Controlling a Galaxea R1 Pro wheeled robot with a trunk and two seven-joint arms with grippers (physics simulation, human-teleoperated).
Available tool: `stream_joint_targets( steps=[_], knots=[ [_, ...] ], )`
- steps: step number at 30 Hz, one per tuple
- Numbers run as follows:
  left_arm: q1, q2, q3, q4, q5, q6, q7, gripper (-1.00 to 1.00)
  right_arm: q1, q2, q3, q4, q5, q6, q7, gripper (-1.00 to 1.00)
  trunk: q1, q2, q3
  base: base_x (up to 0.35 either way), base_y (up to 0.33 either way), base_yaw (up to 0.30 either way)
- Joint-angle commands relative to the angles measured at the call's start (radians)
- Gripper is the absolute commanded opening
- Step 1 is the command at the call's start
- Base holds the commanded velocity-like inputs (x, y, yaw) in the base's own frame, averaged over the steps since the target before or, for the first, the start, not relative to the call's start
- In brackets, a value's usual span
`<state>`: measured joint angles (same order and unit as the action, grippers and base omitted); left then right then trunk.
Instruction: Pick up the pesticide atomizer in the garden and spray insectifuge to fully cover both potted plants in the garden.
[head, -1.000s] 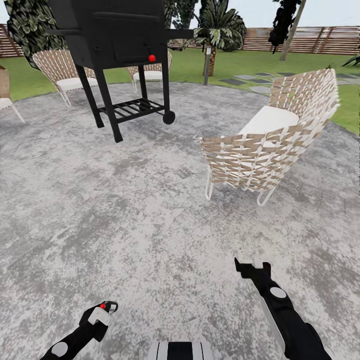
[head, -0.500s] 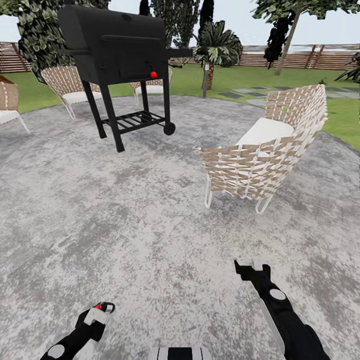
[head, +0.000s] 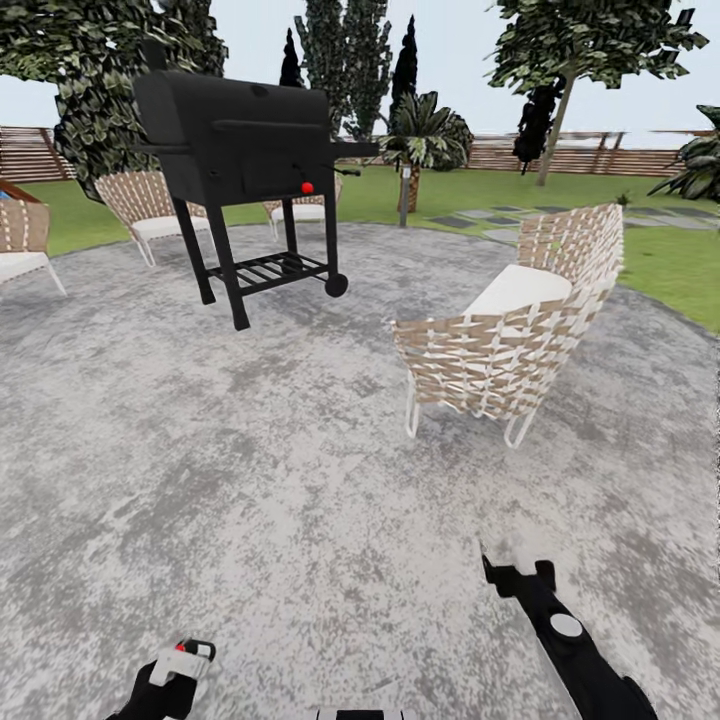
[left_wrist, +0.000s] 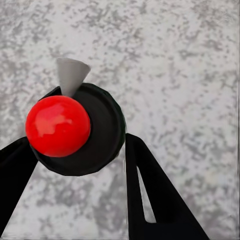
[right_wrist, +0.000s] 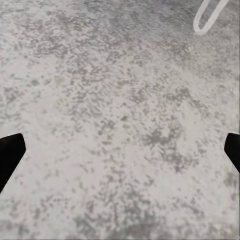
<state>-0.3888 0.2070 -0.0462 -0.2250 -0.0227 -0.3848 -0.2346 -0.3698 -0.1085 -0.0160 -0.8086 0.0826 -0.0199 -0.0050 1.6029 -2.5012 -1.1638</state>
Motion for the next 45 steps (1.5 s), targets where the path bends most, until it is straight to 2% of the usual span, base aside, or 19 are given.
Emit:
stream_joint_targets(
  steps=[1,4,5,8,9,11,14,16,27,45],
  knots=[
    [0.005,0.000,-0.004,0.007,0.005,-0.016,0.002,-1.00,0.000,-0.001,-0.001,0.071,0.013,-0.030,-0.001,1.00,-0.001,0.000,0.005,0.000,0.000,-0.065],
    [0.019,-0.001,-0.004,0.016,0.015,-0.043,0.003,-1.00,0.000,-0.001,-0.002,0.304,0.017,-0.195,-0.002,1.00,-0.002,0.001,0.021,0.000,0.000,-0.066],
    [0.021,-0.001,-0.004,0.018,0.016,-0.045,0.003,-1.00,0.000,-0.001,-0.002,0.343,0.017,-0.232,-0.002,1.00,-0.002,0.001,0.027,0.000,0.000,-0.066],
    [0.038,-0.001,-0.004,0.022,0.024,-0.053,0.005,-1.00,0.000,-0.001,-0.002,0.530,0.017,-0.445,-0.001,1.00,-0.011,0.015,0.041,0.000,0.000,-0.066],
    [0.050,-0.001,-0.004,0.023,0.040,-0.060,0.009,-1.00,0.000,0.000,-0.002,0.615,0.017,-0.540,-0.001,1.00,-0.014,0.022,0.046,0.000,0.000,-0.066],
    [0.063,-0.001,-0.004,0.024,0.067,-0.078,0.011,-1.00,0.000,0.001,-0.002,0.673,0.017,-0.583,-0.001,1.00,-0.022,0.036,0.056,0.000,0.000,-0.066],
    [0.094,-0.001,-0.004,0.024,0.124,-0.110,0.012,-1.00,0.000,-0.002,-0.002,0.752,0.017,-0.609,-0.001,1.00,-0.034,0.057,0.070,0.000,0.000,-0.066],
    [0.107,-0.001,-0.004,0.024,0.133,-0.117,0.013,-1.00,0.000,-0.004,-0.002,0.767,0.017,-0.612,-0.001,1.00,-0.041,0.071,0.079,0.000,0.000,-0.066],
    [0.119,-0.003,-0.004,0.025,0.139,-0.141,0.069,-1.00,0.000,0.002,-0.001,0.776,0.017,-0.612,-0.001,1.00,-0.083,0.148,0.131,0.000,0.000,-0.043],
    [0.120,-0.003,-0.004,0.024,0.139,-0.141,0.076,-1.00,0.000,0.004,-0.002,0.776,0.014,-0.611,0.000,1.00,-0.152,0.274,0.192,0.000,0.000,-0.001]
  ],
)
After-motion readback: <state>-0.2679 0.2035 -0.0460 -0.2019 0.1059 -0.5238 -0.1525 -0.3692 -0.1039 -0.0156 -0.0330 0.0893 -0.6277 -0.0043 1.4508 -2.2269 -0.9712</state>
